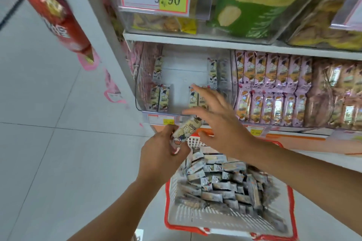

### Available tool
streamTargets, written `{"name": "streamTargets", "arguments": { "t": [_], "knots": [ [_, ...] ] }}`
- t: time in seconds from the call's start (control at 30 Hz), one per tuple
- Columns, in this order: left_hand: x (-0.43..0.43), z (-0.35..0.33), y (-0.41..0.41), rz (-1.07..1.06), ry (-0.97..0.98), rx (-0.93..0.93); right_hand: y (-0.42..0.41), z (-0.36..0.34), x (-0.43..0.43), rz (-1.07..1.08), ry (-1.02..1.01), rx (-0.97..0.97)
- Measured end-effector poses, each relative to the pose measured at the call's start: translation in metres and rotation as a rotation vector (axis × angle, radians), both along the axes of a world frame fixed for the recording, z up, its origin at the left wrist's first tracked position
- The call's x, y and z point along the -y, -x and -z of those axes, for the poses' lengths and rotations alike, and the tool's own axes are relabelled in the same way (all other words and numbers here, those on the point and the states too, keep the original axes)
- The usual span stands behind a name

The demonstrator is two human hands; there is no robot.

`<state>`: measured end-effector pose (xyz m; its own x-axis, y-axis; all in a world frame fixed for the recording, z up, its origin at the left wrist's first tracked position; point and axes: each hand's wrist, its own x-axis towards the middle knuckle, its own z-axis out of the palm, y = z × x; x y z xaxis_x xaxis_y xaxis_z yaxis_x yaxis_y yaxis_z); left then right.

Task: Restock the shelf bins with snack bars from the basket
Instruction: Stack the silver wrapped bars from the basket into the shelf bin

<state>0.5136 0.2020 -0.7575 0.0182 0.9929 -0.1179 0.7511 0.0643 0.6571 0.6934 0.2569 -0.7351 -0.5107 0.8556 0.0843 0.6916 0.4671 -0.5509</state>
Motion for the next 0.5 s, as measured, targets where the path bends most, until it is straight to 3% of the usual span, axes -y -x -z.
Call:
{"name": "streamTargets", "arguments": {
  "t": [0.1,0.2,0.33,0.5],
  "knots": [
    [-0.006,-0.004,0.011,-0.003,-0.001,0.007,-0.002,0.003,-0.019,-0.175,-0.067,0.132],
    [-0.012,-0.002,0.018,-0.074,-0.115,0.05,-0.003,0.005,-0.033,-0.135,-0.029,0.064],
    [-0.02,0.014,0.027,-0.04,-0.285,-0.2,0.004,0.017,-0.061,0.176,0.04,-0.071],
    [-0.02,0.036,0.038,0.132,-0.116,-0.458,0.021,0.046,-0.091,0.225,0.109,0.152]
  ]
}}
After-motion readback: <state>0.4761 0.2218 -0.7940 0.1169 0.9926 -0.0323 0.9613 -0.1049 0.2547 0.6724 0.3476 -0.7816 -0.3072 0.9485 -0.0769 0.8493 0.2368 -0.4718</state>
